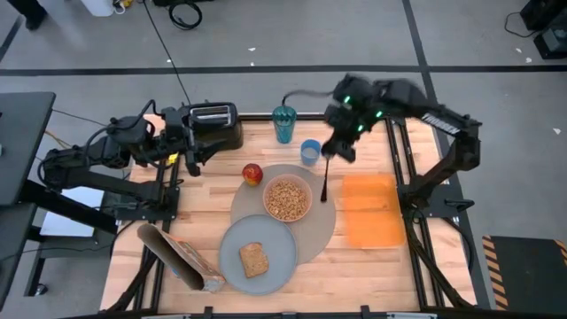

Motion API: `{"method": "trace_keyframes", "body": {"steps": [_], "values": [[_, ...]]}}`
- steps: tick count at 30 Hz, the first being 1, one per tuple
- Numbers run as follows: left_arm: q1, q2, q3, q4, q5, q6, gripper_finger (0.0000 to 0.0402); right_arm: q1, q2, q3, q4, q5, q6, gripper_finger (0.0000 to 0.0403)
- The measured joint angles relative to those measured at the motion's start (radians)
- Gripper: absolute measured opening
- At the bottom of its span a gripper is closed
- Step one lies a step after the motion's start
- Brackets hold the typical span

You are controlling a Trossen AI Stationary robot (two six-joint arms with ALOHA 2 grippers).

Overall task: Arrange a breakfast setting
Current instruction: Put the black spoon on the brown table mat to the right of the light orange bowl

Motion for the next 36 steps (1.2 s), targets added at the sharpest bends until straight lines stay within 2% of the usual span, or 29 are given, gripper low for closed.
{"method": "trace_keyframes", "body": {"steps": [4,8,11,14,18,30,36], "values": [[0.0,0.012,0.0,0.008,-0.002,0.0,0.0286,0.011,-0.059,-0.326,0.161,-0.108,0.02,0.002],[0.0,0.01,0.0,0.01,-0.001,0.0,0.0286,0.003,-0.119,-0.617,0.404,-0.17,0.099,0.002],[0.0,0.01,0.0,0.013,-0.001,0.0,0.0286,0.002,-0.135,-0.777,0.584,-0.19,0.177,0.002],[0.0,0.01,0.0,0.013,-0.001,0.0,0.0286,0.004,-0.132,-0.877,0.729,-0.199,0.251,0.002],[0.0,0.011,0.0,0.013,-0.001,0.012,0.0286,0.001,-0.102,-0.942,0.807,-0.219,0.32,0.002],[0.001,0.011,0.0,0.022,-0.002,0.042,0.0286,-0.033,0.089,-0.944,0.861,-0.312,0.305,0.002],[0.001,0.011,0.0,0.02,-0.018,0.043,0.0286,-0.047,0.14,-0.944,0.877,-0.317,0.297,0.002]]}}
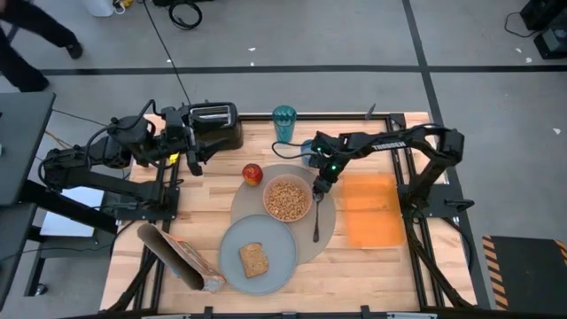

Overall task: Arrange a breakfast setting
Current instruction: Put the black spoon on the brown table mat to the right of the light orange bowl

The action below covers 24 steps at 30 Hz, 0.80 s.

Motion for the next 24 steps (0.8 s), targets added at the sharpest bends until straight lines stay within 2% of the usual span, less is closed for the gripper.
{"method": "trace_keyframes", "body": {"steps": [10,20,24], "values": [[0.0,0.0,0.0,-0.004,-0.001,0.0,0.0286,-0.007,0.088,0.0,-0.017,-0.017,-0.002,0.0022],[0.0,0.0,0.0,-0.007,-0.001,0.0,0.0286,-0.004,0.102,0.0,-0.008,0.1,-0.03,0.005],[0.0,0.0,0.0,-0.008,-0.001,-0.001,0.0286,-0.004,0.102,0.0,-0.006,0.117,-0.055,0.0066]]}}
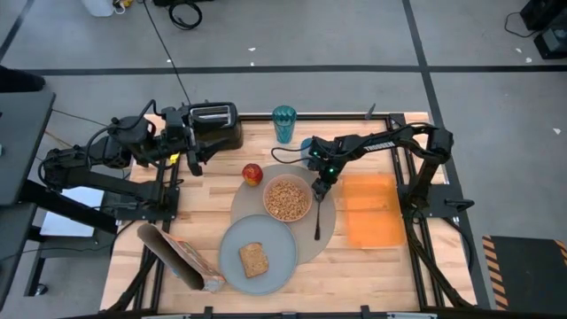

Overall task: Arrange a breakfast setting
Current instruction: Put the black spoon on the brown table mat to the right of the light orange bowl, then return to Home Position

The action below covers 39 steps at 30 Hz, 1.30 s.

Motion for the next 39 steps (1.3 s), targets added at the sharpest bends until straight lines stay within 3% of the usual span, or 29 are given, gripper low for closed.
{"method": "trace_keyframes", "body": {"steps": [6,14,17,24,28,34,39], "values": [[0.0,0.0,0.0,0.0,0.0,0.001,0.0286,0.001,-0.011,0.0,-0.001,-0.029,-0.001,0.0097],[0.0,0.0,0.0,0.0,0.0,0.011,0.0286,0.002,-0.129,0.0,-0.051,-0.02,0.009,0.013],[0.0,0.0,0.0,0.0,0.0,0.011,0.0286,0.014,-0.195,0.0,-0.104,0.044,0.03,0.013],[0.0,-0.002,0.0,-0.007,0.001,0.01,0.0286,0.129,-0.355,0.0,-0.144,0.301,0.14,0.0128],[0.0,-0.015,0.0,-0.034,0.055,0.005,0.0286,0.228,-0.444,-0.001,-0.075,0.388,0.201,0.0128],[0.0,-0.037,0.0,-0.078,0.123,-0.001,0.0286,0.334,-0.572,0.0,0.14,0.377,0.239,0.0128],[-0.001,-0.04,0.0,-0.089,0.127,-0.025,0.0286,0.367,-0.654,0.0,0.212,0.389,0.212,0.0128]]}}
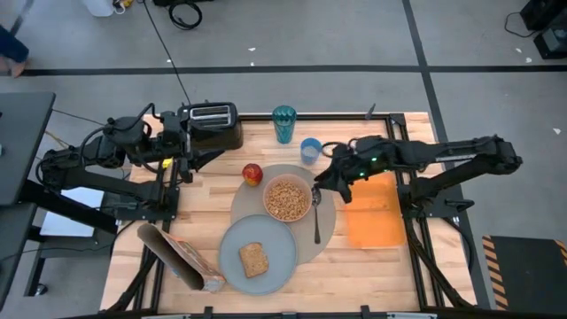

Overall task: Arrange a breakfast setting
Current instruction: Return to Home Position

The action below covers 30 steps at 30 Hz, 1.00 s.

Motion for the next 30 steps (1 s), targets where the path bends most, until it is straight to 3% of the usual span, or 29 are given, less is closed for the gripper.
{"method": "trace_keyframes", "body": {"steps": [5,10,14,18,23,27,30], "values": [[0.0,0.0,0.0,-0.009,0.0,-0.002,0.0286,0.032,-0.073,-0.003,0.083,0.062,-0.096,0.0128],[-0.003,-0.001,-0.013,-0.026,0.011,-0.054,0.0286,0.061,-0.138,-0.128,0.38,0.057,-0.254,0.0116],[-0.003,-0.036,-0.111,-0.01,0.009,-0.025,0.0286,0.06,-0.198,-0.312,0.678,0.006,-0.243,0.0075],[0.006,-0.114,-0.277,0.089,0.006,0.023,0.0286,0.06,-0.3,-0.481,0.855,-0.021,-0.239,0.0013],[0.011,-0.222,-0.43,0.173,-0.035,0.112,0.0286,0.057,-0.499,-0.603,0.865,0.093,-0.199,0.003],[0.013,-0.28,-0.49,0.094,-0.133,0.201,0.0286,0.057,-0.641,-0.696,0.8,0.076,-0.282,0.0047],[0.012,-0.291,-0.521,0.066,-0.137,0.208,0.0286,0.057,-0.698,-0.769,0.798,0.07,-0.364,0.0049]]}}
